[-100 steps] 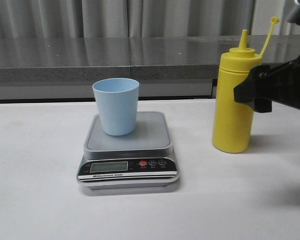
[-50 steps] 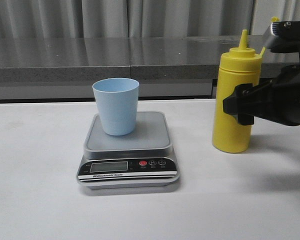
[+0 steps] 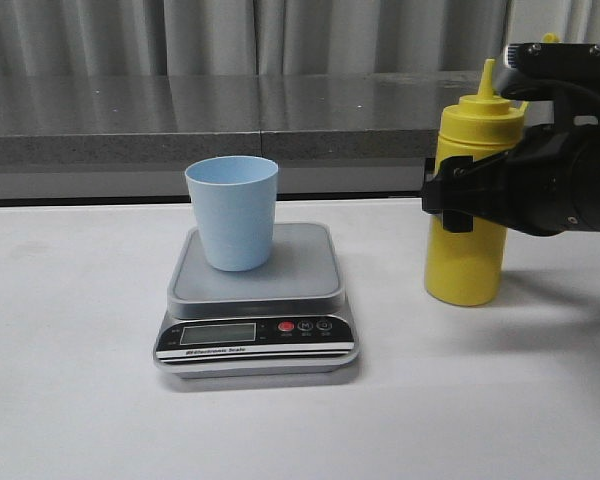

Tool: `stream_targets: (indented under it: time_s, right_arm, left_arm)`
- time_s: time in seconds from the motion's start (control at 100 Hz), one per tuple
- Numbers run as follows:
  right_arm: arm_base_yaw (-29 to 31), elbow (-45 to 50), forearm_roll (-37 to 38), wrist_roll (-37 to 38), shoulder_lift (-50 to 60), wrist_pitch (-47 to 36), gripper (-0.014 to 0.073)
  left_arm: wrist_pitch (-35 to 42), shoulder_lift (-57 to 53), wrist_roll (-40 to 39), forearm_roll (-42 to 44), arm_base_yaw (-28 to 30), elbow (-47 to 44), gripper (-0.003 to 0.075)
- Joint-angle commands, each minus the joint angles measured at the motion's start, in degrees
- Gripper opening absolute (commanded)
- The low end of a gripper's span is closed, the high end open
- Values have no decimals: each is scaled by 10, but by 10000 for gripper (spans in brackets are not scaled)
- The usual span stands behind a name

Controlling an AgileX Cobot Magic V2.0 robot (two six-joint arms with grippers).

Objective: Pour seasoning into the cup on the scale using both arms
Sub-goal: 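Move the right gripper to the yellow bottle and grip its body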

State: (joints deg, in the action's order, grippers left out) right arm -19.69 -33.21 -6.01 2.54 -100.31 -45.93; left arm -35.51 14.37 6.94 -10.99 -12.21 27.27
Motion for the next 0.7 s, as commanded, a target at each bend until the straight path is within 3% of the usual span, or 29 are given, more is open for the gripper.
stream_targets:
  time_s: [0.0,0.38,0.5,0.69]
  right_arm:
    - [-2,-21,6,1,13,-37,644]
    - [-1,-37,6,1,10,-35,622]
    - [-1,-37,6,1,10,-35,513]
    - [-1,-37,6,1,10,-34,245]
  left_arm:
    - [39,5,-3,-7,1,15,-20]
    - [39,5,-3,-7,1,15,-20]
    - [39,5,-3,-7,1,15,-20]
    - [39,5,-3,-7,1,15,-20]
